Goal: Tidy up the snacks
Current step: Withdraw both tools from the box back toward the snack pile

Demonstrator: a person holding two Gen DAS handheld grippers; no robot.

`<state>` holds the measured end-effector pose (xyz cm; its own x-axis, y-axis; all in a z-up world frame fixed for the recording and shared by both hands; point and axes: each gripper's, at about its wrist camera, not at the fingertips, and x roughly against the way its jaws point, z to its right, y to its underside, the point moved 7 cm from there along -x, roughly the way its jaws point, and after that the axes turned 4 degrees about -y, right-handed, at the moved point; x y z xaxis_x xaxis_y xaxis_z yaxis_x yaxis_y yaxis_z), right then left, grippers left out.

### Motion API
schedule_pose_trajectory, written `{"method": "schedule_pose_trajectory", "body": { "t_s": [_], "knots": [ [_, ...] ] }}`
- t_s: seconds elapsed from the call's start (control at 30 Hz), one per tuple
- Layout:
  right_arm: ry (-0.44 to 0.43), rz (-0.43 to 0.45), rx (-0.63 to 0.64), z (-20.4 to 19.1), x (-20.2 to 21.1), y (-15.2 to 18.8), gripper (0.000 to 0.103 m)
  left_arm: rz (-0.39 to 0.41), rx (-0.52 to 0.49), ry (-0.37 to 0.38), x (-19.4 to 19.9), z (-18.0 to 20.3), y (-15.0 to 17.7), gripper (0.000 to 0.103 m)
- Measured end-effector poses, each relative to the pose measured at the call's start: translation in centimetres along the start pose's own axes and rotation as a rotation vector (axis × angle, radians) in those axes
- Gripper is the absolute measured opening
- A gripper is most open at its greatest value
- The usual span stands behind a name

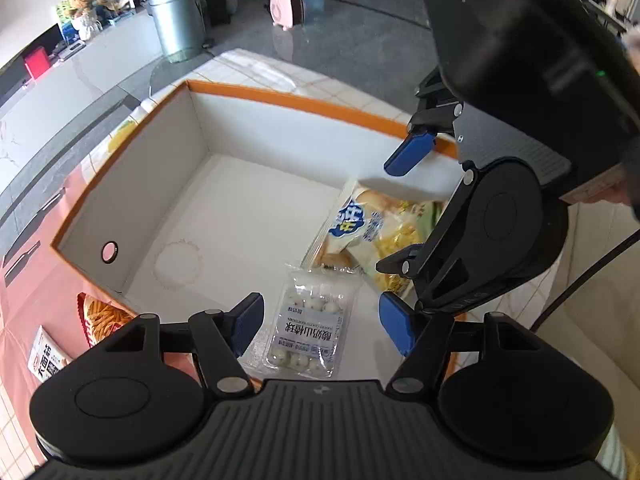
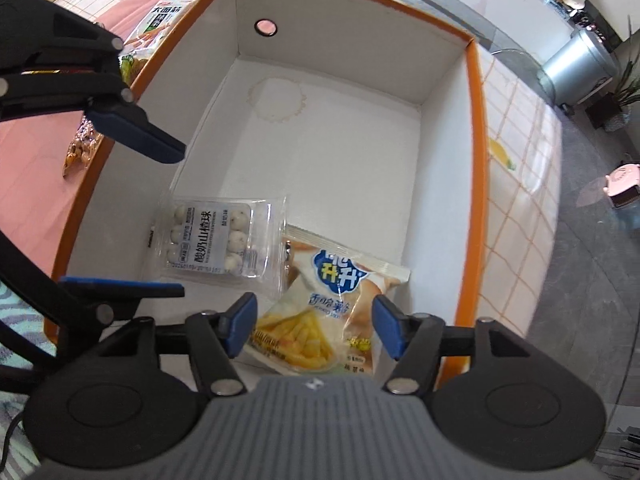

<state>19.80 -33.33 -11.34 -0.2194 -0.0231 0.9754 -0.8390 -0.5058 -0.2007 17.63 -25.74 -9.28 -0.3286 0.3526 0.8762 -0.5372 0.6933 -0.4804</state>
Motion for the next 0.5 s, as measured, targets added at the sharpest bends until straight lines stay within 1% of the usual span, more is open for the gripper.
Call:
{"method": "schedule_pose_trajectory", "body": {
  "t_s": [0.07, 0.23, 0.4, 0.5],
  "knots": [
    [0.029, 0.016, -0.029, -0.1, 1.3, 0.1, 0.071, 0.028, 0.023, 0.001, 1.3, -0.1, 0.2, 0.078],
    [0.097, 0.102, -0.112, -1.2, 4.4, 0.7, 0.071, 0.104, 0.099, -0.025, 5.0, -1.3, 1.6, 0.078],
    [0.161, 0.187, -0.203, -3.3, 7.1, 0.7, 0.072, 0.168, 0.196, -0.072, 8.3, -3.3, 3.7, 0.078],
    [0.189, 0.259, -0.269, -4.7, 8.7, 0.4, 0.073, 0.194, 0.232, -0.123, 9.8, -4.6, 5.2, 0.078]
  ]
}}
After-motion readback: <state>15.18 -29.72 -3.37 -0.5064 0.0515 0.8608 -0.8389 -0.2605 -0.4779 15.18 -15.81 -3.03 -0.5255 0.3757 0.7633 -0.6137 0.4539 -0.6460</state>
